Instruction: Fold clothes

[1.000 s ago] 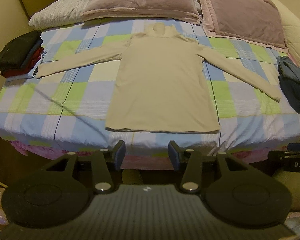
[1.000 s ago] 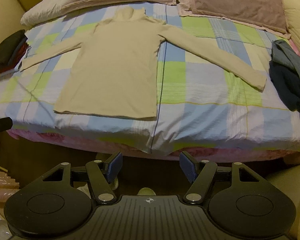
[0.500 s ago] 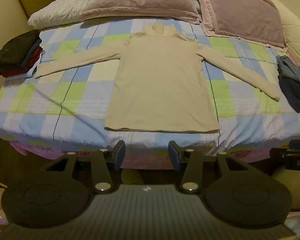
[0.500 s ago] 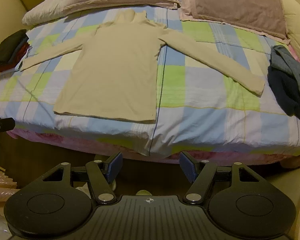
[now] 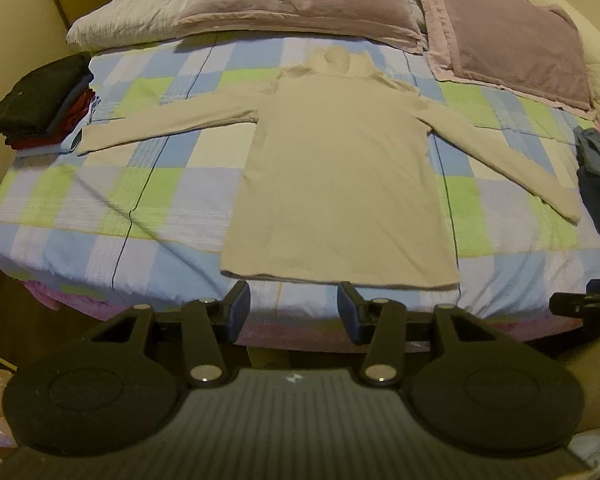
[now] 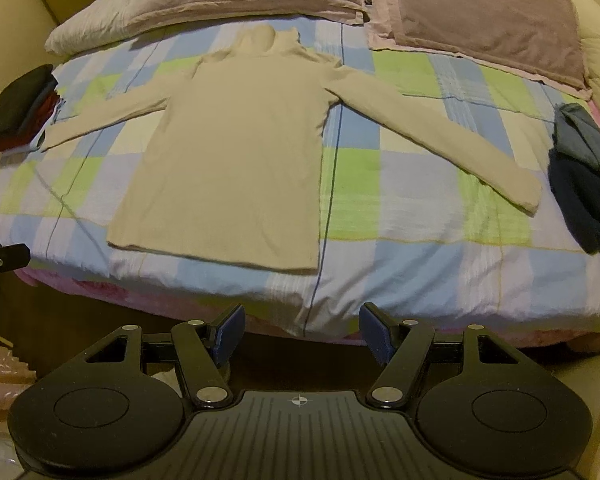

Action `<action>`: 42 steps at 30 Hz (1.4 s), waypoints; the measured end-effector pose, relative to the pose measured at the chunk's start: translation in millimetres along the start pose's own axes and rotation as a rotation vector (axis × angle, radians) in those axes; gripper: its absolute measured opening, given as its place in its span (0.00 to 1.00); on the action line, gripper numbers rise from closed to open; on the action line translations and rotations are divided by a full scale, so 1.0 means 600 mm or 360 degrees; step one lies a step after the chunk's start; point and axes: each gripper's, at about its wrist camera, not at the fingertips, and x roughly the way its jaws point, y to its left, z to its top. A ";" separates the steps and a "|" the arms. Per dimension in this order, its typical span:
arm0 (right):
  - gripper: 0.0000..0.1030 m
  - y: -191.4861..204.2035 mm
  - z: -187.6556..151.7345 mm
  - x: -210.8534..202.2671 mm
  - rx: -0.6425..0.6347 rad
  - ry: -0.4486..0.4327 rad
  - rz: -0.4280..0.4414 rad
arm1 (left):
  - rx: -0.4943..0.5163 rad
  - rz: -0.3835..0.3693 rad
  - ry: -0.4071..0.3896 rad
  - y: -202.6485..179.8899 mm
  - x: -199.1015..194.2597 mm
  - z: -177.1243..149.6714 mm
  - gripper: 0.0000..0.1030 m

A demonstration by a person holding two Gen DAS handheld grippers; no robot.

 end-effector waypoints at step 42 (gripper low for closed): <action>0.65 0.074 0.447 0.421 0.0716 0.0080 -0.0387 | -0.1951 -0.0175 -0.0293 0.744 0.662 0.230 0.35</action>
